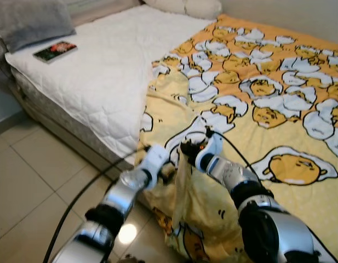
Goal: Clean up the room
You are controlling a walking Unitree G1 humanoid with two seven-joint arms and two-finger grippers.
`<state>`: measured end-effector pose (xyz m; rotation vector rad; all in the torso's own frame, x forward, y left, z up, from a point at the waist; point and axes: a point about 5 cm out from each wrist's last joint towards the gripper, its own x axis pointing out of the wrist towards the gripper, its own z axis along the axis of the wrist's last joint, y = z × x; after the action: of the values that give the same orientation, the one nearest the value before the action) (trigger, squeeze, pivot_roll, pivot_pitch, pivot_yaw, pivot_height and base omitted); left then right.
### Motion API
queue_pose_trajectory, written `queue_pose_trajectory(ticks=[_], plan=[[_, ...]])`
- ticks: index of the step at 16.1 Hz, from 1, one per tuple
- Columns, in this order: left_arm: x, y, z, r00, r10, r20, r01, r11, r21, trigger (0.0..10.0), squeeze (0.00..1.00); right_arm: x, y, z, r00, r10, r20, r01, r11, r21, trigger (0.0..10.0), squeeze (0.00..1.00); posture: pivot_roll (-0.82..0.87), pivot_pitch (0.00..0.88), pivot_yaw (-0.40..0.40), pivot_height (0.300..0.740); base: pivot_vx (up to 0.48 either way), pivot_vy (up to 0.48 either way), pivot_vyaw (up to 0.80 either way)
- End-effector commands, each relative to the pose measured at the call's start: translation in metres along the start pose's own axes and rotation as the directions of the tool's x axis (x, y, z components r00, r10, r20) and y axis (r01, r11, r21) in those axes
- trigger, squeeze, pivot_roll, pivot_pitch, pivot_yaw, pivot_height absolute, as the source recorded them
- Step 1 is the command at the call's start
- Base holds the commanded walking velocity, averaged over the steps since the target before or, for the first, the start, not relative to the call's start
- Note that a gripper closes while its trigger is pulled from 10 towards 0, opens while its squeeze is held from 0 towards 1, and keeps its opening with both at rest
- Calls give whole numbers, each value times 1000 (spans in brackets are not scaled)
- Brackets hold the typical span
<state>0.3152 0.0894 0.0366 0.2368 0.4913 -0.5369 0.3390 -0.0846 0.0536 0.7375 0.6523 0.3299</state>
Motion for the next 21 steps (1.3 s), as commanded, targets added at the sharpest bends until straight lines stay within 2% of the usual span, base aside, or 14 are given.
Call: queue_pose_trajectory(ticks=[1, 2, 5, 7, 8, 10, 11, 12, 13, 14, 18, 20, 21], plan=[[3, -3, 6, 999, -4, 50, 7, 999, -48, 10000, 439, -1, 2, 4, 1000, 14, 16, -14, 1000, 15, 0, 0, -165, 0, 20, 740, 0, 0, 0], [8, -11, 13, 994, -47, 103, 56, 995, -81, 10000, 439, -2, 2, 4, 1000, 19, 12, -19, 1000, 14, 0, 0, -170, 0, 22, 740, 0, 0, 0], [14, -29, 18, 981, -136, 138, 151, 984, -99, 10000, 435, -4, 2, 6, 1000, 23, 9, -23, 1000, 15, 0, 0, -191, 6, 32, 740, 0, 0, 0], [16, -30, 18, 980, -151, 129, 164, 982, -95, 10000, 439, -4, 4, 6, 1000, 25, 9, -25, 1000, 17, 0, 0, -197, 14, 36, 740, 0, 0, 0], [16, -26, 12, 990, -115, 86, 122, 990, -77, 10000, 439, -4, 7, 7, 999, 42, 9, -42, 999, 28, 0, 0, -206, 25, 42, 740, 0, 0, 0], [16, -21, 10, 994, -81, 78, 87, 993, -81, 10000, 443, -4, 10, 7, 998, 55, 5, -56, 998, 31, 0, 0, -218, 36, 47, 740, 0, 0, 0], [16, -19, 10, 994, -72, 81, 79, 993, -90, 5294, 443, -5, 13, 7, 998, 68, 2, -68, 997, 33, 0, 0, -223, 40, 49, 740, 0, 0, 0], [17, -20, 11, 993, -82, 84, 90, 991, -95, 1255, 420, -5, 14, 7, 997, 76, 1, -76, 997, 35, 0, 0, -226, 44, 50, 740, 0, 0, 0], [17, -23, 11, 990, -110, 89, 119, 987, -107, 0, 302, -6, 15, 7, 996, 86, 1, -85, 996, 40, 0, 0, -234, 50, 51, 740, 0, 0, 0], [17, -25, 9, 989, -123, 84, 131, 986, -106, 0, 0, -6, 17, 7, 995, 95, -1, -95, 995, 41, 0, 0, -240, 54, 52, 740, 0, 0, 0], [18, -31, 7, 985, -151, 89, 164, 973, -161, 0, 0, -8, 20, 6, 994, 106, -5, -106, 994, 41, 0, 0, -254, 63, 53, 740, 0, 0, 0], [19, -29, 8, 988, -128, 88, 147, 954, -261, 0, 0, -10, 22, 6, 994, 109, -8, -108, 993, 39, 0, 0, -264, 66, 53, 740, 0, 0, 0], [19, -28, 8, 990, -116, 85, 134, 957, -256, 0, 0, -11, 20, 5, 994, 106, -10, -106, 994, 38, 0, 0, -263, 66, 52, 740, 0, 0, 0]])
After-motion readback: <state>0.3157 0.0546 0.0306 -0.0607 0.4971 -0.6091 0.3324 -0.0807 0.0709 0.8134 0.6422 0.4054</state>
